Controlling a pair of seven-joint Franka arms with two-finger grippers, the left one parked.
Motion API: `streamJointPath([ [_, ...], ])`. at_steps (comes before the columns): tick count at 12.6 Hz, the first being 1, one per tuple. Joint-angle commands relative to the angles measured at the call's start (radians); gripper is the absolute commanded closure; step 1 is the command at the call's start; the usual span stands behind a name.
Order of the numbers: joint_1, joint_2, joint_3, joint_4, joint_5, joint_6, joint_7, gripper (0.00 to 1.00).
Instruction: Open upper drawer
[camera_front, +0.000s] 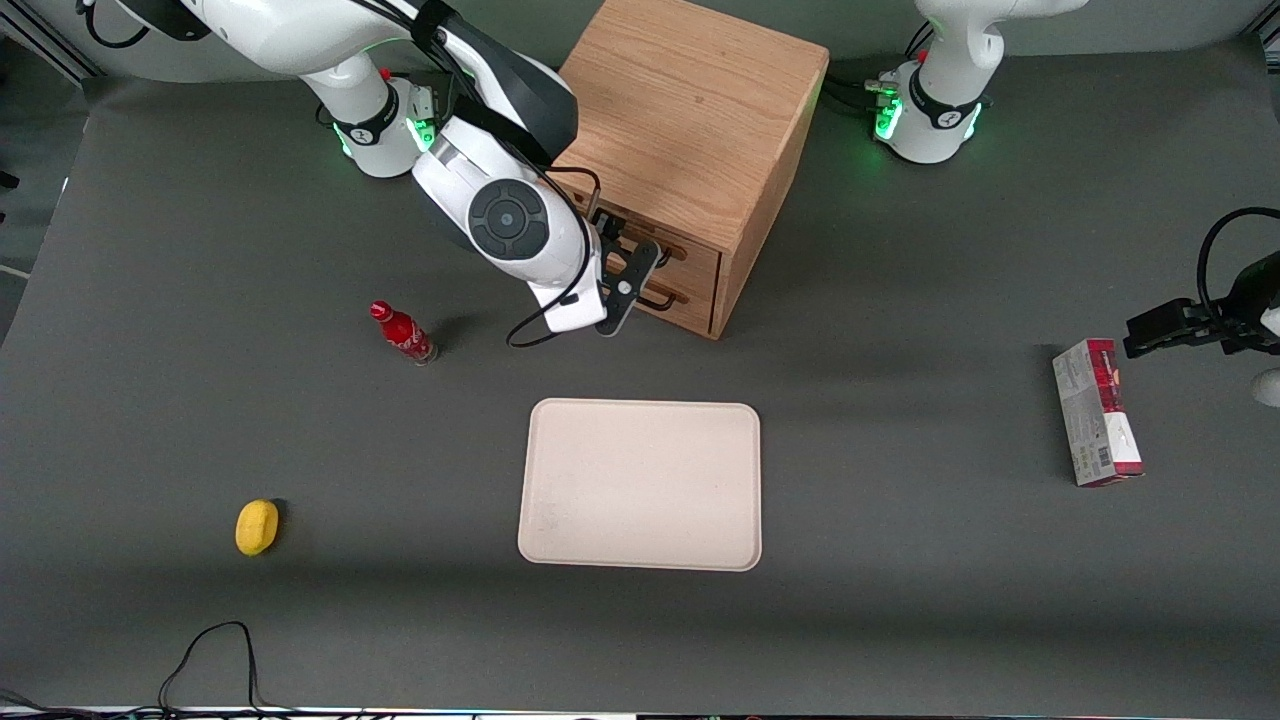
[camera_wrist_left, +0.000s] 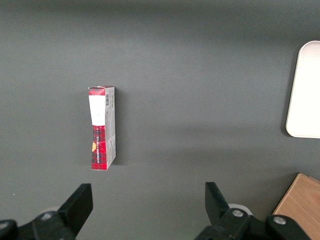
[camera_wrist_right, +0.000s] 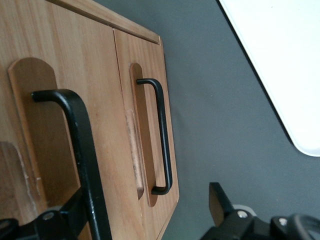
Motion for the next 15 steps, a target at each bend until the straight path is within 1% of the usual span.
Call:
streamJointPath([
  [1, -0.005, 0.028, -0.004, 0.039, -0.073, 0.018, -0.016, 0.0],
  [3, -0.008, 0.053, -0.013, 0.083, -0.1, 0.016, -0.027, 0.0],
  [4, -0.009, 0.065, -0.02, 0.111, -0.104, 0.015, -0.054, 0.0],
  [11, -0.02, 0.132, -0.187, 0.276, -0.099, 0.008, -0.215, 0.0],
  [15, -0.025, 0.183, -0.23, 0.365, -0.102, 0.008, -0.229, 0.0],
])
